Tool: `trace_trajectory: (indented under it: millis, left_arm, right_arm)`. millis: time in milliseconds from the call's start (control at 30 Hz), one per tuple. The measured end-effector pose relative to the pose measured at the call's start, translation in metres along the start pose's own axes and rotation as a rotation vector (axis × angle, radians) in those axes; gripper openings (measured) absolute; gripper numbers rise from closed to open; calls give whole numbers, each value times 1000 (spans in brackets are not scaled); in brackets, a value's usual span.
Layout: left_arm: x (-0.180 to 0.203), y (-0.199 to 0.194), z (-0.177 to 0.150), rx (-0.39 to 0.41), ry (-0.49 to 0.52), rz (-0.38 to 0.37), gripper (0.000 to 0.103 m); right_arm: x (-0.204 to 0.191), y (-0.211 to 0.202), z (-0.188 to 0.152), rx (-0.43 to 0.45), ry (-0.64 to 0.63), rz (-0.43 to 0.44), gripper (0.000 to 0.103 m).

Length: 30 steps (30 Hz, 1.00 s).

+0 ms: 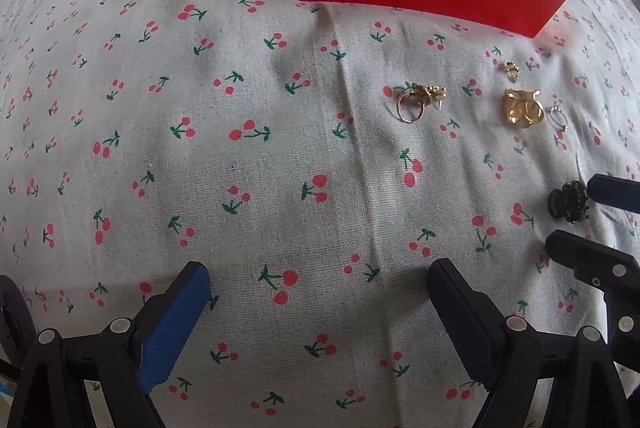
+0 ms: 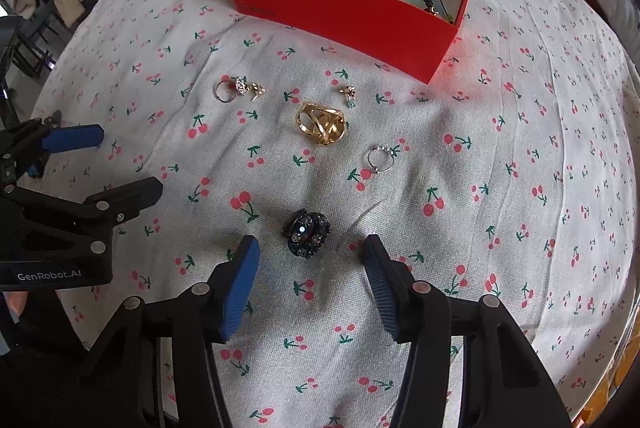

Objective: Organize jewelry
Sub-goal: 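Grasp the black flower ring with the right tool while the left tool grasps the gold flower ring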

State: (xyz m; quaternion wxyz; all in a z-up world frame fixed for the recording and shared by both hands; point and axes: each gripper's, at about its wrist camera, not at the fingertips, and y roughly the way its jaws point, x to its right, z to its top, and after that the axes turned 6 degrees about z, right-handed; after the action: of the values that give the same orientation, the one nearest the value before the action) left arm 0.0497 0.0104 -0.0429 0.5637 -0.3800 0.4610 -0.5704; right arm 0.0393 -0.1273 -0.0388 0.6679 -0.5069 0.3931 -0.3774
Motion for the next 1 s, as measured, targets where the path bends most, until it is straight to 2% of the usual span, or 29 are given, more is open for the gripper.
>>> trace_trajectory:
  millis: [133, 267, 400, 600, 767, 1000]
  left_arm:
    - [7, -5, 2, 15, 8, -13, 92]
    - [11, -9, 6, 47, 12, -31, 92]
    - [16, -15, 11, 88, 23, -56, 91]
    - [37, -22, 21, 118, 47, -147, 79]
    - [60, -21, 30, 124, 55, -218, 60]
    - [84, -12, 41, 143, 47, -251, 54]
  right_arm:
    - [-1, 0, 5, 7, 3, 15, 25]
    - [4, -6, 10, 24, 27, 56, 24]
    - [6, -15, 15, 52, 36, 59, 24]
    - [24, -28, 12, 75, 85, 43, 24]
    - [44, -37, 7, 94, 129, 19, 24]
    - [77, -44, -8, 84, 185, 5, 24]
